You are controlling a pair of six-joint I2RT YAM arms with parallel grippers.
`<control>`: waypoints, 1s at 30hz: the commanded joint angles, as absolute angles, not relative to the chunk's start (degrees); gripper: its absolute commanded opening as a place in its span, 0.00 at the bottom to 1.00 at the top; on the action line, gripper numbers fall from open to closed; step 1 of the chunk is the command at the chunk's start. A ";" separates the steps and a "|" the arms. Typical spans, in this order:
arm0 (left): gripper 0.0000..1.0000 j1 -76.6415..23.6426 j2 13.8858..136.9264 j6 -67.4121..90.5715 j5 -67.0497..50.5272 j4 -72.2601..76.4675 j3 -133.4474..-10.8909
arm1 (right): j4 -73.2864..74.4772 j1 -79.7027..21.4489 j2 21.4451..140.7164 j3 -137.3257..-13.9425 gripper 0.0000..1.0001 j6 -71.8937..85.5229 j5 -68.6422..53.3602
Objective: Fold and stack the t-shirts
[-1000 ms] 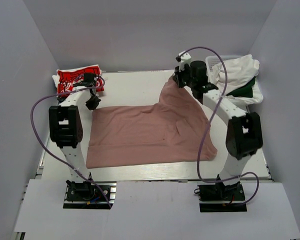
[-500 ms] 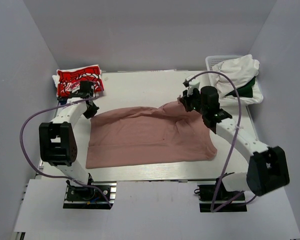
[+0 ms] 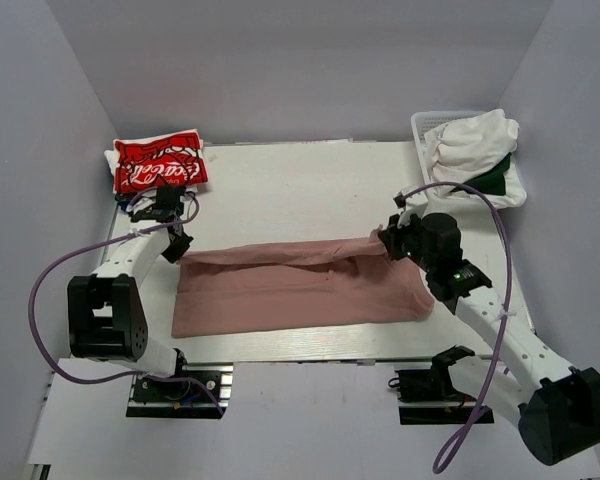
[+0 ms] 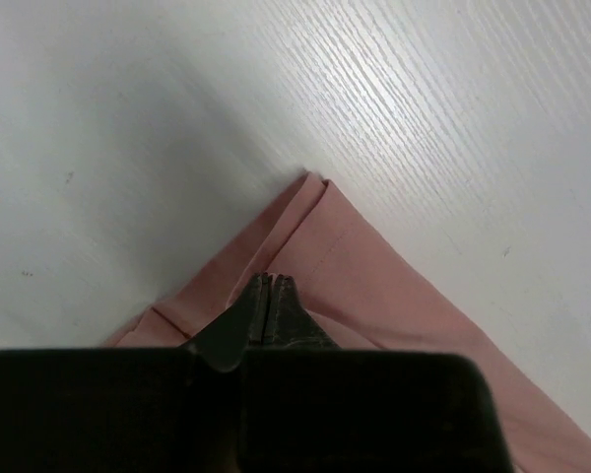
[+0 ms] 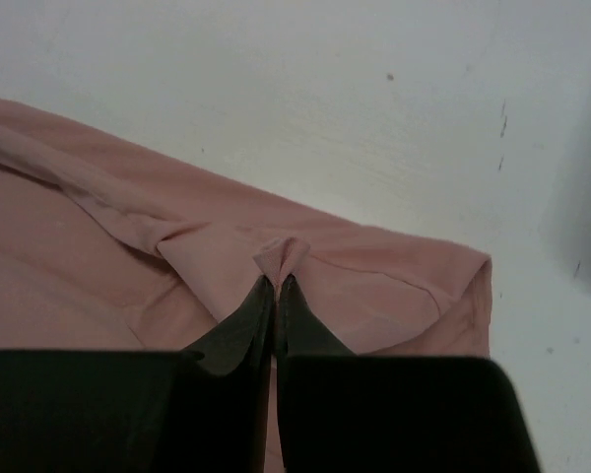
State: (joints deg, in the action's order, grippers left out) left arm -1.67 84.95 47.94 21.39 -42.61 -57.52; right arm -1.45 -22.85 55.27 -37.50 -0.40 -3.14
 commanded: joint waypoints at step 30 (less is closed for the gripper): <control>1.00 -1.32 59.68 55.23 21.22 -47.95 -50.19 | 21.55 -22.76 41.99 -33.57 0.90 26.64 -1.32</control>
